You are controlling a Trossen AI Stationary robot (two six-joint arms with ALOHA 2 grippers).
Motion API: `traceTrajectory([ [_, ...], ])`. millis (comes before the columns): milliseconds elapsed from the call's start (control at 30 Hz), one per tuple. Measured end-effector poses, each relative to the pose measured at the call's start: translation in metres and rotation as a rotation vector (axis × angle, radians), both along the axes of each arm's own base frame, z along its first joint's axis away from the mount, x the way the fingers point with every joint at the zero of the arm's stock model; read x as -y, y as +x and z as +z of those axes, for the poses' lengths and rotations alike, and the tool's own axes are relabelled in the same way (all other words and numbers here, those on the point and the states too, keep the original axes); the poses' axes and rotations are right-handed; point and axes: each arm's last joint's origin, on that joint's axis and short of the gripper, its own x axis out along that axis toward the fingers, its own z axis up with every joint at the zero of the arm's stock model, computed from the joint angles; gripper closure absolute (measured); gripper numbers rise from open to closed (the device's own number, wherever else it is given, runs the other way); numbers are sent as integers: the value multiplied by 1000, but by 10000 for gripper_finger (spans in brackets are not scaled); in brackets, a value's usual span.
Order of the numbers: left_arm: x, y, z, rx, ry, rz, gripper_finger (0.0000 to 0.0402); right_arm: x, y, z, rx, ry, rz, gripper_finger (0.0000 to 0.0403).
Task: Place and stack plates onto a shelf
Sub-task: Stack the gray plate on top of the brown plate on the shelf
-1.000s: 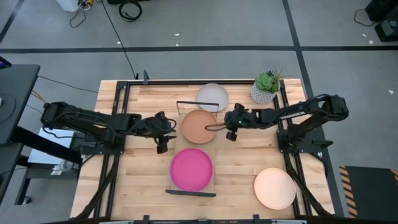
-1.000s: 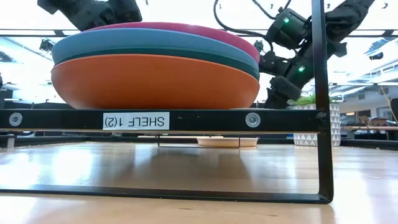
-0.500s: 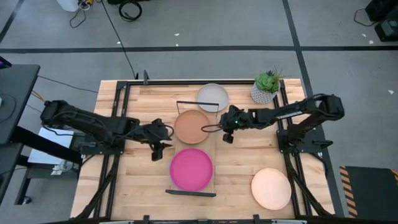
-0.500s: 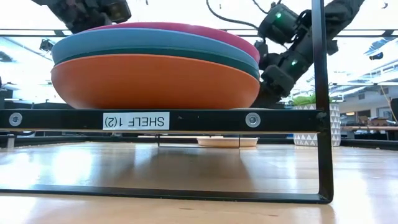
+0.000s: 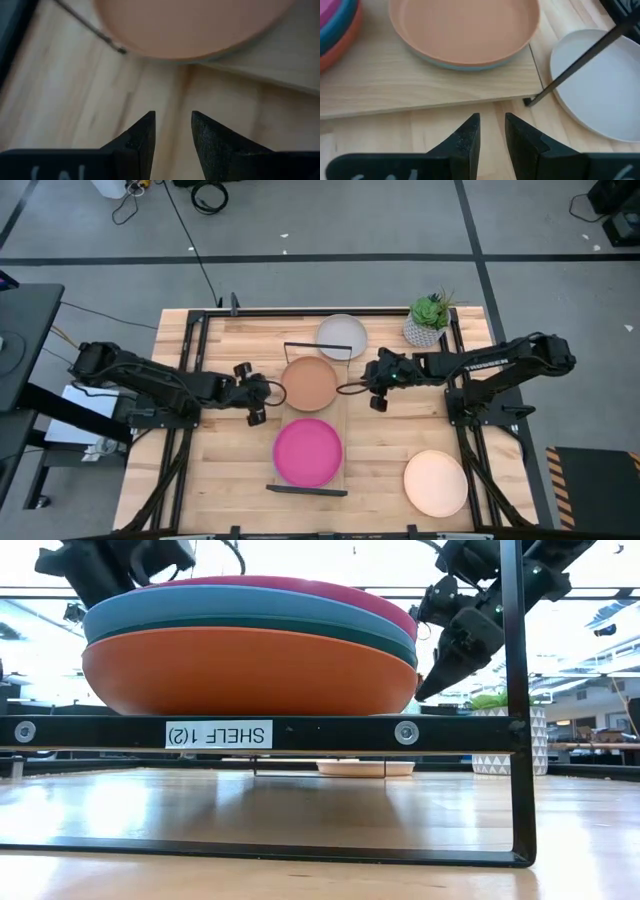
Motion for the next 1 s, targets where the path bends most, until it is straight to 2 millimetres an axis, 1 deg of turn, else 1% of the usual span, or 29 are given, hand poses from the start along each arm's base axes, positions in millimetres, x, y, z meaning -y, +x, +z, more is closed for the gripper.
traceTrajectory([
  [100,-5,7,-6,22,39,30,269,0,-5,-2,-46,-2,-5,307],
  [233,-12,19,-16,42,82,31,269,2,-15,2,-83,-11,-49,307],
  [367,-16,28,-20,67,104,32,269,5,-23,5,-124,-45,-69,307],
  [467,-19,30,-21,68,114,28,269,15,-27,4,-173,-136,-70,307],
  [567,-19,30,-19,67,131,17,269,29,-24,3,-183,-199,-59,307],
  [667,-18,28,-14,80,148,-5,269,45,-17,-1,-155,-205,-84,307],
  [800,-17,23,-1,124,159,-27,269,60,-8,-14,-173,-206,-50,303],
  [900,-17,18,10,166,161,-29,269,69,-2,-23,-207,-186,-39,293],
  [1000,-17,12,23,224,144,-54,269,80,2,-28,-237,-156,-43,277],
])
